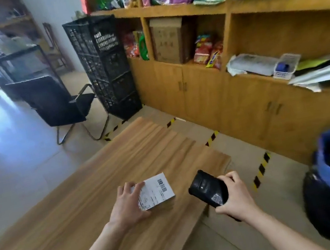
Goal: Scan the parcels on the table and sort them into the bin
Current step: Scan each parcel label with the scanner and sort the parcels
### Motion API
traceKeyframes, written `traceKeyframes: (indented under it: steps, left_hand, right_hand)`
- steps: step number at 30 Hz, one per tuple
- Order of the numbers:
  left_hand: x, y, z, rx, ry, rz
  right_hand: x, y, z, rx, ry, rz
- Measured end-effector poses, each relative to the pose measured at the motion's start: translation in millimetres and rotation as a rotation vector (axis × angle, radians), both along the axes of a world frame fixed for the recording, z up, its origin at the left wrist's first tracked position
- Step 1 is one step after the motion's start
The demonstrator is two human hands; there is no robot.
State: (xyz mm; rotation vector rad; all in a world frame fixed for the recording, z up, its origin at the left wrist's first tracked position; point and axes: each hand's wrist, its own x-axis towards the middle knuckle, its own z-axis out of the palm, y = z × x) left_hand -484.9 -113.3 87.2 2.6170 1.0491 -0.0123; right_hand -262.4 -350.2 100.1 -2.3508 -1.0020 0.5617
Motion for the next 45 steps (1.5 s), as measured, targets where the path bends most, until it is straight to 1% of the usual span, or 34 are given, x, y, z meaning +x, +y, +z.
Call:
traceKeyframes:
  steps: [5, 12, 15, 18, 22, 28, 36, 41, 45]
  left_hand:
    - [144, -18, -6, -0.013, 0.008, -0.239]
    - [342, -39, -13, 0.001, 0.035, -0.541]
    - [425, -50, -14, -0.009, 0.031, -0.678]
    - [504, -71, -13, -0.009, 0.035, -0.806]
    - [593, -121, -17, -0.019, 0.063, -0.954]
    - [707, -213, -32, -0.020, 0.094, -1.096]
    - [824, -335, -60, -0.065, 0.179, -1.203]
    - [884, -387, -91, -0.072, 0.264, -1.289]
    - [938, -429, -121, -0.101, 0.291, -1.371]
  right_hand:
    - [77, -61, -2, -0.045, -0.012, -0.259]
    - [195, -107, 4, -0.151, -0.068, -0.475]
    - [248, -121, 9, -0.153, -0.074, -0.556]
    - [291, -146, 7, -0.130, -0.070, -0.685]
    - [329, -191, -5, -0.157, -0.033, -0.817]
    - [397, -265, -25, -0.180, 0.045, -1.002]
    - [488, -368, -49, -0.137, 0.137, -1.166]
    - [522, -408, -80, -0.105, 0.210, -1.314]
    - [551, -423, -108, -0.068, 0.259, -1.469]
